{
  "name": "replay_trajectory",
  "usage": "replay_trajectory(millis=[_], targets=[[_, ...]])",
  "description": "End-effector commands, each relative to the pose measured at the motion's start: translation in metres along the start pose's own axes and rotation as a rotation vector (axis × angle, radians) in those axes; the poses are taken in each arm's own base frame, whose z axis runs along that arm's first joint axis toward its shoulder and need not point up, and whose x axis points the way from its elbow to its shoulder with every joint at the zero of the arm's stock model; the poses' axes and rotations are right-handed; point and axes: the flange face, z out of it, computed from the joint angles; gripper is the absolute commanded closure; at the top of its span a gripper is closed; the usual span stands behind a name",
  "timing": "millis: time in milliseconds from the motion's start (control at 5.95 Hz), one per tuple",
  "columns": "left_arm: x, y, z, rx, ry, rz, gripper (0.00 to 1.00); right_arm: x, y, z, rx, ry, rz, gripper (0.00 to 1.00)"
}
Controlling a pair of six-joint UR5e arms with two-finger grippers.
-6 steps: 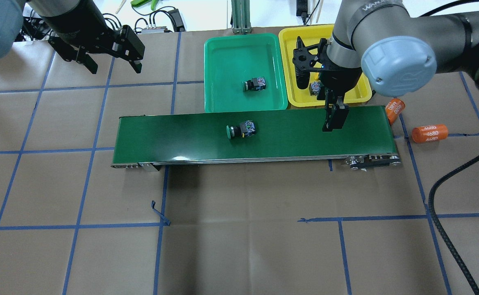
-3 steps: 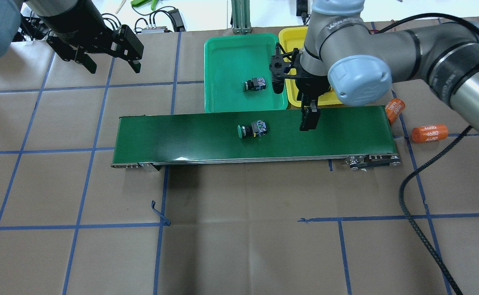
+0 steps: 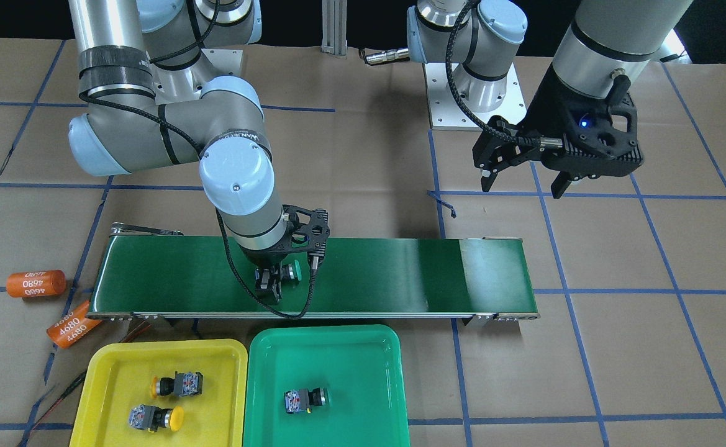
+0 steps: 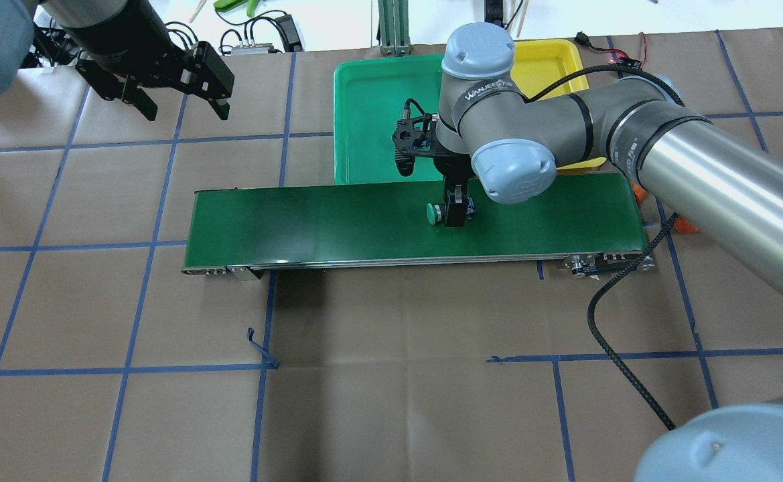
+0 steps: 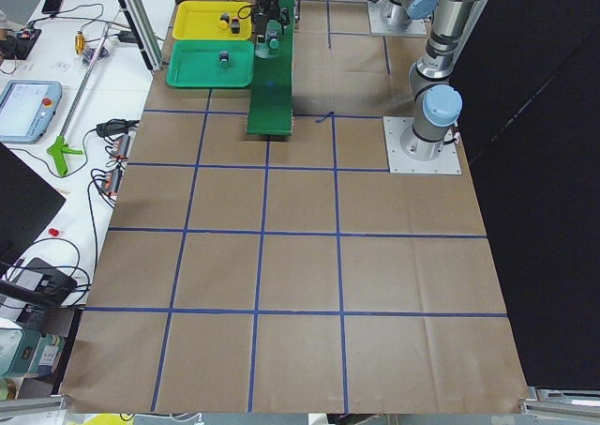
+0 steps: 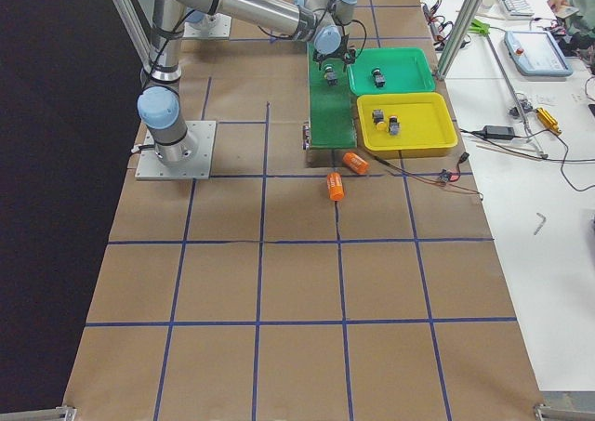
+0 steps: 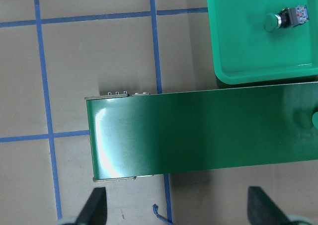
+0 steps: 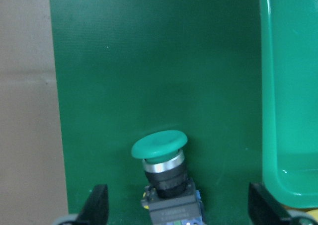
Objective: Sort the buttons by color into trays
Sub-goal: 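Grasp the green-capped button with the right gripper and lift it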
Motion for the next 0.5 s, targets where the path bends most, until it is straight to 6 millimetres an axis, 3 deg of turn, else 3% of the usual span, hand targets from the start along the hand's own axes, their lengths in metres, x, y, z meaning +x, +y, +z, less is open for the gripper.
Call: replay_trajectory(millis=[0,168,336], targets=[[0.0,0.0,-0.003,0.005,0.0,-0.001,0.01,0.002,0.031,0.014,-0.01,-0.02,-0.054,0.0],[0.0,0.0,-0.002,0.004,0.0,-0.001,0.01,0.007,0.057,0.017,-0.012,-0.027,-0.061,0.01],[0.0,0.0,-0.002,0.004,0.0,-0.001,0.01,0.01,0.072,0.015,-0.02,-0.027,-0.041,0.26]])
